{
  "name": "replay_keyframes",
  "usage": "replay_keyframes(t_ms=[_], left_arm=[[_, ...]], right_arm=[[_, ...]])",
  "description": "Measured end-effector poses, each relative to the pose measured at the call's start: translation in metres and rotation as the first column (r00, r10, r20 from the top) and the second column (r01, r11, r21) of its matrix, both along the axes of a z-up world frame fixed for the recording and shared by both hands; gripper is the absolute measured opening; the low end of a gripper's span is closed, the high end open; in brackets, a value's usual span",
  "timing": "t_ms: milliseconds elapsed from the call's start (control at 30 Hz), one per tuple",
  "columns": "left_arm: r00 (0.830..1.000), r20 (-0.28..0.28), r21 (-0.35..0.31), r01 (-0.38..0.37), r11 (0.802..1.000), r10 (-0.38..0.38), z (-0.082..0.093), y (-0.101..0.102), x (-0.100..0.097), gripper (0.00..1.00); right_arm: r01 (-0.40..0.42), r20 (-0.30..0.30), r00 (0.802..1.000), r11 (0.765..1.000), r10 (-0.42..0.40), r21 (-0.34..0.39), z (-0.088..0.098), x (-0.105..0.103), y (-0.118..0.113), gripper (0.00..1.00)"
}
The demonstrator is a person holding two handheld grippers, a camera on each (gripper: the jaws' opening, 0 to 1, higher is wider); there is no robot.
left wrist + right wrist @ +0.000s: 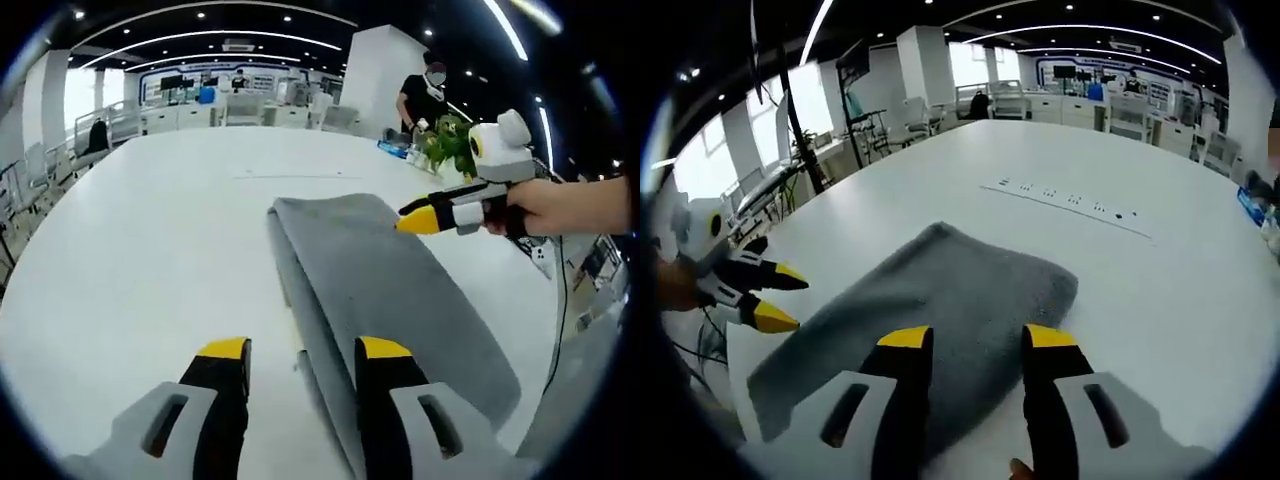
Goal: Fold the towel on the table until its edges align and the towel forms a compact rectangular stack.
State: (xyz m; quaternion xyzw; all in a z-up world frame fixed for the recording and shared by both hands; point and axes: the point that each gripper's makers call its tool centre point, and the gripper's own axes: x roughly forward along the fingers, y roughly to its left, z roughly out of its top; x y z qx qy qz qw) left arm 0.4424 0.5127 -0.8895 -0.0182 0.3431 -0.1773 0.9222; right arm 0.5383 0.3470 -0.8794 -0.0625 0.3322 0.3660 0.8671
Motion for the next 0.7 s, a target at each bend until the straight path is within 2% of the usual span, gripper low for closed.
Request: replay_keyframes(t_ms=[200,367,500,700], left_arm=[[1.000,-0.003,-0.011,-0.003,1.000,0.003,-0.001,-0.002,0.009,0.44],[1.000,-0.010,-0.007,0.011,1.000,-0.011,-0.006,-0.006,0.015,0.44],[0.999,-0.009,0.020,0.033,0.999,-0.032,-0.011,-0.012,0.015,0.33],[0.999,-0.022,0.016,0.042,0.999,-0.042,-0.017,-0.019,0.014,0.25]], right_arm=[[0.040,-0.018,0.999,0.999,-0.040,0.013,-0.006,-0.013,-0.014,0.36],[0.032,-0.029,0.999,0.999,-0.032,0.001,-0.008,-0.029,-0.016,0.35],[0.027,-0.034,0.999,1.000,-0.027,0.002,-0.010,-0.041,-0.019,0.34],[0.035,-0.062,0.998,0.999,-0.034,0.018,-0.017,-0.057,-0.020,0.31]])
